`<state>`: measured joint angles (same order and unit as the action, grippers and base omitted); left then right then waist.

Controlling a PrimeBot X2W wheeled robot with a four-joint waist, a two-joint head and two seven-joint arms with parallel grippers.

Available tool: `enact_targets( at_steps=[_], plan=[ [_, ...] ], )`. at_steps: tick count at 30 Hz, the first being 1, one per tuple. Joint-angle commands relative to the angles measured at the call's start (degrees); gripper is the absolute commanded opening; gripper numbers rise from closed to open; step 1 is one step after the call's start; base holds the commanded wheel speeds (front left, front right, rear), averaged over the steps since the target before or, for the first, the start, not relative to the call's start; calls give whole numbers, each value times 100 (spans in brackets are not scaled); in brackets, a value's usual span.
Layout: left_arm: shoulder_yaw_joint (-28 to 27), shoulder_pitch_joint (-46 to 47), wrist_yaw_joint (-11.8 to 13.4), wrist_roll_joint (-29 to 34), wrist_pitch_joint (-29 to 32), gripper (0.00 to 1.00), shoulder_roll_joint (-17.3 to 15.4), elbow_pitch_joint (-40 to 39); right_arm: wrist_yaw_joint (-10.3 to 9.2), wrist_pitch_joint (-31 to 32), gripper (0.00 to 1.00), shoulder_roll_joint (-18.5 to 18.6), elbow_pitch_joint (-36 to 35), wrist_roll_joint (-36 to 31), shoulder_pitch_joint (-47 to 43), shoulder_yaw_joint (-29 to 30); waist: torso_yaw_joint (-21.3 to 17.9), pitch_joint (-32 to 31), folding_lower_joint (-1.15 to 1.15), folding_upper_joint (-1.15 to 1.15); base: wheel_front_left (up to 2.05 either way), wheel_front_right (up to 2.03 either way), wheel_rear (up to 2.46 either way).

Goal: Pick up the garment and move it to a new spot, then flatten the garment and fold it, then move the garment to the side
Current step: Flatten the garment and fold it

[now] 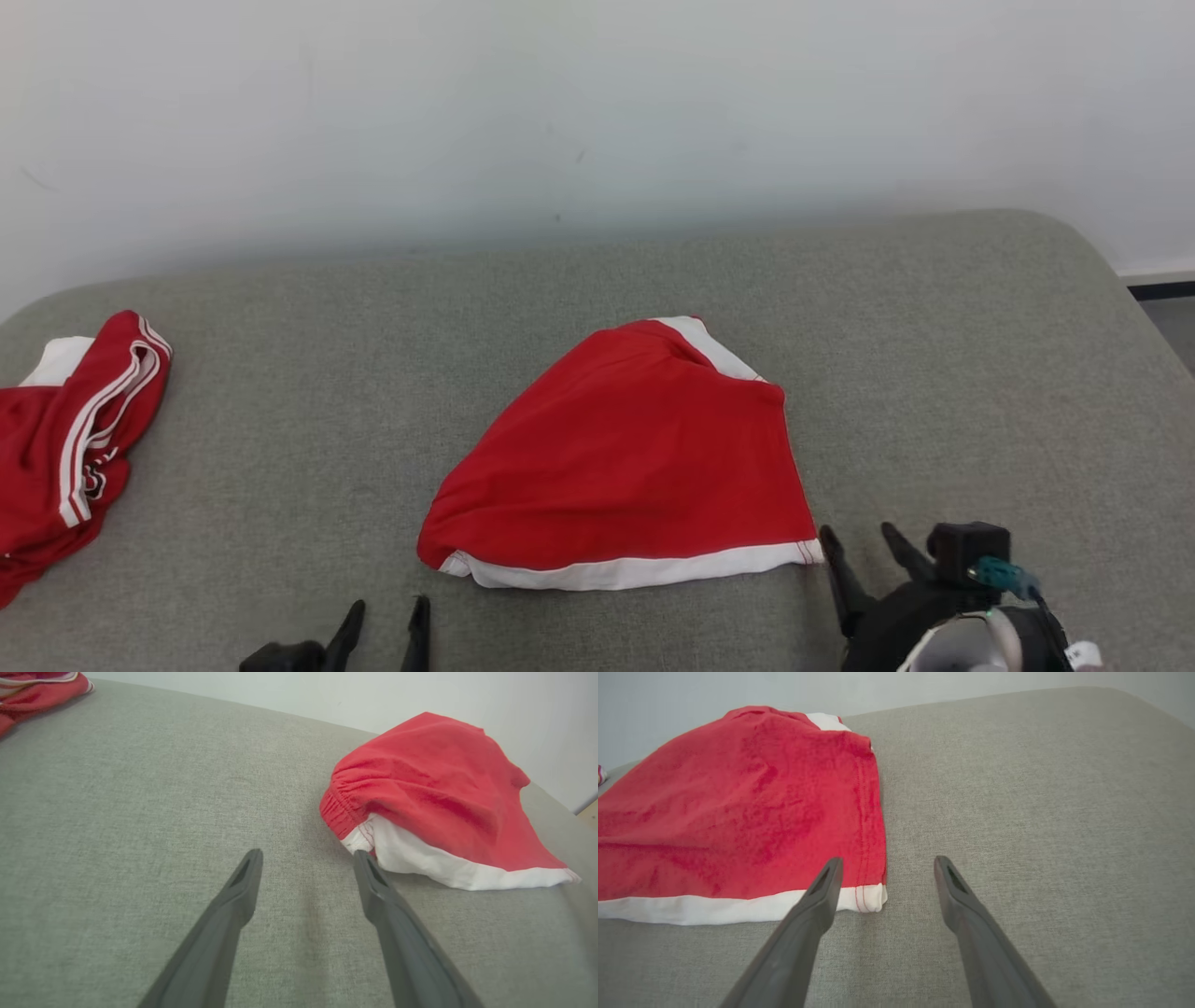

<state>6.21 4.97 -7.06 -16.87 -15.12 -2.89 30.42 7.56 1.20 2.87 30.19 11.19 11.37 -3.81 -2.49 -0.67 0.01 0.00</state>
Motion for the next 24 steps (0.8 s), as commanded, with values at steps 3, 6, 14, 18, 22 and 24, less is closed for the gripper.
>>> enact_targets(
  at_steps=[3,6,14,18,22,24],
  plan=[
    [159,269,-5,-124,-4,100,-4,264,-15,75,100,2,257,158,223,-176,-50,141,-1,0,0,0,0],
    [266,483,33,-247,-4,100,-3,468,-15,110,100,2,522,288,423,-369,-70,281,-1,0,0,0,0],
    [538,912,53,-386,-4,100,-4,881,-15,-142,100,2,1016,601,728,-693,-93,474,-1,0,0,0,0],
    [580,1028,98,-465,-4,100,-3,962,-15,-240,100,2,1225,724,825,-833,-146,496,-1,0,0,0,0],
    [606,1060,95,-530,-4,100,-4,1004,-15,-341,100,2,1396,842,914,-945,-181,488,-1,0,0,0,0],
    [654,1090,82,-558,-4,100,-3,993,-15,-383,100,2,1480,887,958,-995,-192,478,-1,0,0,0,0]
  ],
)
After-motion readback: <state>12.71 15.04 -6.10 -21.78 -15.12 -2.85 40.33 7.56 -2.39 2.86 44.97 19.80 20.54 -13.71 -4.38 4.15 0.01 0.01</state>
